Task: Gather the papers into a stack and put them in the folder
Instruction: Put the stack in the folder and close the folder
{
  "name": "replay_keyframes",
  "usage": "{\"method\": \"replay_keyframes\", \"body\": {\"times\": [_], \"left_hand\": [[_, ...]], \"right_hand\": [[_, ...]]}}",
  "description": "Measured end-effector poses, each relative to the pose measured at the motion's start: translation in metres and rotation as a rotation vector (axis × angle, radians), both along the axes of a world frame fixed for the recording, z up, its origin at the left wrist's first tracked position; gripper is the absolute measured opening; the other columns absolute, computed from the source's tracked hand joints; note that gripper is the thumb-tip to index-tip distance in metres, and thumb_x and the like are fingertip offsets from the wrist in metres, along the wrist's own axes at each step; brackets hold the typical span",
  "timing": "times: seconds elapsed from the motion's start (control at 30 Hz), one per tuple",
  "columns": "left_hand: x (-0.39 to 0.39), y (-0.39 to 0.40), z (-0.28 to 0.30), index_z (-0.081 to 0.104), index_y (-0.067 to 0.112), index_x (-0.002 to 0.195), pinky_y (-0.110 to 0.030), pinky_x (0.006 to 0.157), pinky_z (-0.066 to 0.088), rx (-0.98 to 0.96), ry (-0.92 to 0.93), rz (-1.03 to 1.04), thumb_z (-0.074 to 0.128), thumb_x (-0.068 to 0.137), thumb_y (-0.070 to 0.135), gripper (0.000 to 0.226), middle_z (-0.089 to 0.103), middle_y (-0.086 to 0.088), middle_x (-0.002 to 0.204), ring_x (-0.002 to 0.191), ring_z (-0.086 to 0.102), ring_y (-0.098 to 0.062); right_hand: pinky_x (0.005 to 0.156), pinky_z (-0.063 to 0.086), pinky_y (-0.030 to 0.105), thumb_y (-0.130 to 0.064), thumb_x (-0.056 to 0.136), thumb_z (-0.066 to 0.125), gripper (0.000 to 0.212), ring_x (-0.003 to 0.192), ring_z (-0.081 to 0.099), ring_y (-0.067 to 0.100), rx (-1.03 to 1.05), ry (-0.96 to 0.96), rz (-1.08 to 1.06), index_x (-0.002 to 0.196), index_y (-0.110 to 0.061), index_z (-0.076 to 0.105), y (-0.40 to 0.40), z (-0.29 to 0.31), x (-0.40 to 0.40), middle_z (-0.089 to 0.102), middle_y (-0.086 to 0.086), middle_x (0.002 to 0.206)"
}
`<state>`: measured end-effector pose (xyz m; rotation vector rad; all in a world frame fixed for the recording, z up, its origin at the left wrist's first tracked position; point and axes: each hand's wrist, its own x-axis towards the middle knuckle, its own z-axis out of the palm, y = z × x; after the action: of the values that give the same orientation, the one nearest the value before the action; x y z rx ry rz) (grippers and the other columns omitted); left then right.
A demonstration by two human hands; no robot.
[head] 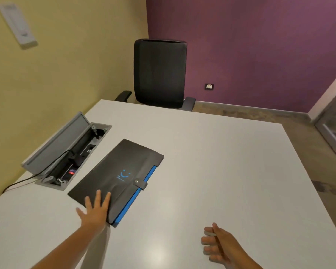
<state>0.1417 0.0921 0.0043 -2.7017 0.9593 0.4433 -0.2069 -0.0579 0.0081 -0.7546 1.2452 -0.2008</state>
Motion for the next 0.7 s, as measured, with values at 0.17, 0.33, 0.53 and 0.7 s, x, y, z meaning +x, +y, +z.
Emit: {"method": "replay_keyframes", "body": {"times": [0.17,0.33,0.53,0.7], "left_hand": [[-0.043,0.0,-0.03,-0.007,0.03,0.147,-0.058,0.113,0.009,0.156,0.054,-0.355,0.049,0.092,0.033,0.079,-0.014,-0.006,0.157,0.144,-0.006,-0.039],[-0.035,0.004,-0.037,0.053,0.023,0.129,-0.057,0.085,0.048,0.191,0.02,-0.467,0.088,0.044,0.045,0.095,0.05,-0.015,0.138,0.115,0.053,-0.049],[-0.01,0.0,-0.019,0.058,0.025,0.124,-0.057,0.085,0.05,0.074,-0.074,-0.494,0.089,0.045,0.017,0.085,0.047,-0.01,0.141,0.118,0.056,-0.038],[0.003,-0.012,-0.015,-0.009,0.041,0.144,-0.049,0.107,0.032,0.212,-0.053,-0.489,0.042,0.093,0.011,0.078,-0.025,-0.006,0.154,0.142,0.006,-0.045]], "right_hand": [[0.066,0.04,0.013,-0.026,0.094,0.046,0.029,0.073,0.062,0.001,-0.722,0.405,0.147,0.076,-0.046,0.057,0.006,-0.019,-0.014,0.07,-0.009,0.088],[0.082,0.04,0.02,-0.026,0.093,0.048,0.032,0.099,0.052,0.005,-0.992,0.502,0.362,0.084,-0.056,0.04,0.005,-0.037,-0.021,0.053,-0.033,0.096],[0.083,0.044,0.023,-0.017,0.078,0.065,0.015,0.102,0.042,0.003,-1.244,0.559,0.41,0.086,-0.029,0.072,0.002,-0.073,-0.03,0.07,-0.007,0.108],[0.08,0.041,0.014,-0.015,0.076,0.068,0.029,0.099,0.044,-0.003,-1.263,0.495,0.418,0.088,-0.042,0.064,-0.002,-0.078,-0.038,0.051,-0.04,0.115]]}}
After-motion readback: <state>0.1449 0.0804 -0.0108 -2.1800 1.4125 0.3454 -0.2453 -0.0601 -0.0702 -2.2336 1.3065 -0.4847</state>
